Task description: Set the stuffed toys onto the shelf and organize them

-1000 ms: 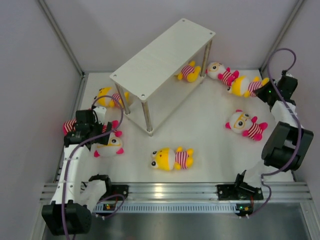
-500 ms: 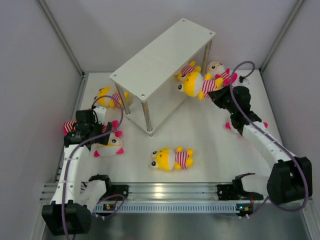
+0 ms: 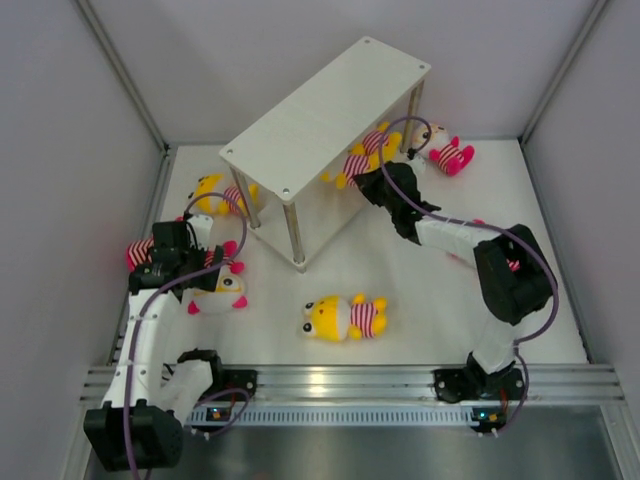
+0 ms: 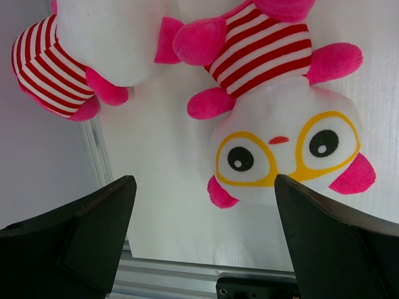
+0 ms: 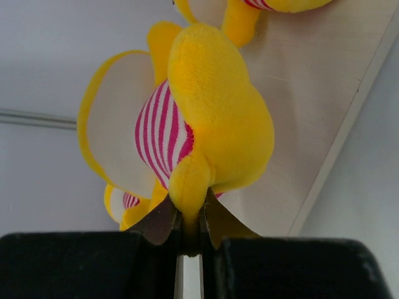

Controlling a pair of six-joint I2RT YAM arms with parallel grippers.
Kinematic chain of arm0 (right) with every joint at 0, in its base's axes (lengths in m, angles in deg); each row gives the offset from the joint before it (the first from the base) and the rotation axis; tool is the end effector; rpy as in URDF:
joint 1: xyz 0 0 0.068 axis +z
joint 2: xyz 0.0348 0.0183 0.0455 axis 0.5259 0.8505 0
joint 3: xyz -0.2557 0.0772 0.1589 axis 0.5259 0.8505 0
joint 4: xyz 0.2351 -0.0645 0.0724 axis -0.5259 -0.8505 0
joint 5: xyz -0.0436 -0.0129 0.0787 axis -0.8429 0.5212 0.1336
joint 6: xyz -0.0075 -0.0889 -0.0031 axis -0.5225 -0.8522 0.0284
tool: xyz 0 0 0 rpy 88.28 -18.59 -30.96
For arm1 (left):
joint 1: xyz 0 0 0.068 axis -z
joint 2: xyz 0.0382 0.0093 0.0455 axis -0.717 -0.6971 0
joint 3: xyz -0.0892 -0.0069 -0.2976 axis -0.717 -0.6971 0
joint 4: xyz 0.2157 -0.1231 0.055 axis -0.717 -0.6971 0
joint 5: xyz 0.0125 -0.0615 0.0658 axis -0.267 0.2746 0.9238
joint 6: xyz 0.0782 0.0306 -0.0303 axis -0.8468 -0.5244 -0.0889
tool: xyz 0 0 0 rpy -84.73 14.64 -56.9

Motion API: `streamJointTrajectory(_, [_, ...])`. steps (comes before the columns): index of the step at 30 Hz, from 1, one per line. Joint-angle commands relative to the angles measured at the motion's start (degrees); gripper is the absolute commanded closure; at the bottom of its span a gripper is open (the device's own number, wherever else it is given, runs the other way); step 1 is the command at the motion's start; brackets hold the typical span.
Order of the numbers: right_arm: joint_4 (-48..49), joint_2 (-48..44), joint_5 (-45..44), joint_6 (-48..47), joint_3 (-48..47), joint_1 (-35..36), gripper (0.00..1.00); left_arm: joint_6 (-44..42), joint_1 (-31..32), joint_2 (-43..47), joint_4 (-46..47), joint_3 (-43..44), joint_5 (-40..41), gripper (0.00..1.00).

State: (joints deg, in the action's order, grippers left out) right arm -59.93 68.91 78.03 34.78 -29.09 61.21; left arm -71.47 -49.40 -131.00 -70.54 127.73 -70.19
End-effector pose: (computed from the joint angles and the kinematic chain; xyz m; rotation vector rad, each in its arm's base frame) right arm 0.3959 0.2074 0.2718 0.6619 1.8606 0.9025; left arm 0.1692 0.0195 0.2739 0.2658 2.4682 0.3005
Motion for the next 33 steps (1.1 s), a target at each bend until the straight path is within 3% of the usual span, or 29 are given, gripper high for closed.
streamJointTrajectory(1, [6.64, 3.87, -4.96, 4.60, -5.26, 0.50, 1.00, 0.55, 0.17, 0.29, 0.16, -0.31, 0.73, 0.01])
streamJointTrajectory(15, [1.19, 9.33, -7.95, 4.16, -9.40, 1.02, 0.98, 0.46, 0.08, 0.02, 0.16, -0.31, 0.90, 0.01])
streamJointTrajectory(22, [3.20, 5.03, -7.96, 3.99, -4.75, 1.02, 0.57, 0.38, 0.08, -0.42, 0.16, -0.31, 0.81, 0.01])
streamJointTrajectory(28, [4.17, 1.08, -5.93, 2.14, -2.02, 0.94, 0.41, 0.81, -0.27, -1.47, 0.68, 1.62, 3.18, 0.01])
streamJointTrajectory(33, [5.32, -2.96, -3.74, -0.06, 0.44, 1.02, 0.36, 0.90, -2.37, -3.75, 1.39, 6.10, 1.61, 0.02])
